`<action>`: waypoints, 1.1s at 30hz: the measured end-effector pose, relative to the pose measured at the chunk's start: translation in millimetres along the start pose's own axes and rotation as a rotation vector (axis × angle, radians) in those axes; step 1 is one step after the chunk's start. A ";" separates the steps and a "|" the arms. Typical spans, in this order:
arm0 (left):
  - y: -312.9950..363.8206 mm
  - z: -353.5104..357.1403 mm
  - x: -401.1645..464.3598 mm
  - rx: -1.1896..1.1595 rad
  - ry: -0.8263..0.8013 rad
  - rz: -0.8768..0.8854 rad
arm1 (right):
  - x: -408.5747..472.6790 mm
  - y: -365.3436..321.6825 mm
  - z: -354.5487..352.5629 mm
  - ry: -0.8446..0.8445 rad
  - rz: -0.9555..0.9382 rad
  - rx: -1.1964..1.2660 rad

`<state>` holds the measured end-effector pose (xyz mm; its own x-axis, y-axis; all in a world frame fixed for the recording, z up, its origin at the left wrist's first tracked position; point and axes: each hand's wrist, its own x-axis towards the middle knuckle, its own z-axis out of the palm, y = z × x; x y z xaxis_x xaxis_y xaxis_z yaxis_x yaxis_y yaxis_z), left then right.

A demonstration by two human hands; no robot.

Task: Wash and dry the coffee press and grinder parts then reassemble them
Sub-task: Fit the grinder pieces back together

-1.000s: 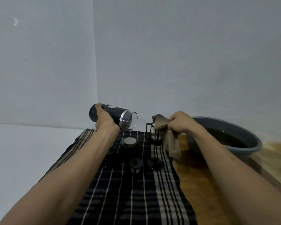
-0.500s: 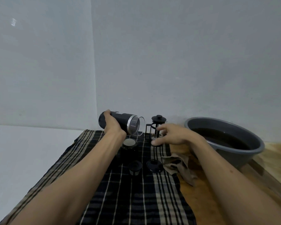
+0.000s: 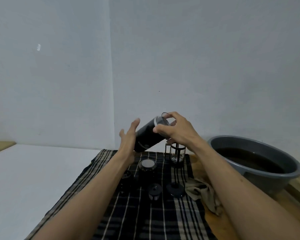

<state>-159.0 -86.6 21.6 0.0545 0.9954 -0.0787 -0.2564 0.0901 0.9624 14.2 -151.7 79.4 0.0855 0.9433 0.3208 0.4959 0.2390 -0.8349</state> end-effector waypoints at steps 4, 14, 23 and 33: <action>-2.5 -11.7 0.0 -0.077 -0.191 -0.124 | 6.4 -7.8 -9.6 -0.004 0.088 0.105; -21.2 -16.3 0.0 -0.466 0.022 -0.288 | -0.5 62.8 -17.7 -0.308 0.240 0.067; -38.0 -27.3 -2.2 -0.557 0.004 -0.359 | -22.7 119.3 23.4 -0.616 0.336 -0.759; -24.9 -48.1 -0.1 -0.476 0.067 -0.260 | -3.4 71.6 1.6 -0.444 0.208 -0.665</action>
<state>-199.1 -87.4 -14.8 0.1170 0.9368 -0.3298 -0.6520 0.3230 0.6860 48.0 -137.4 17.8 -0.0485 0.9897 -0.1345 0.9274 -0.0054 -0.3741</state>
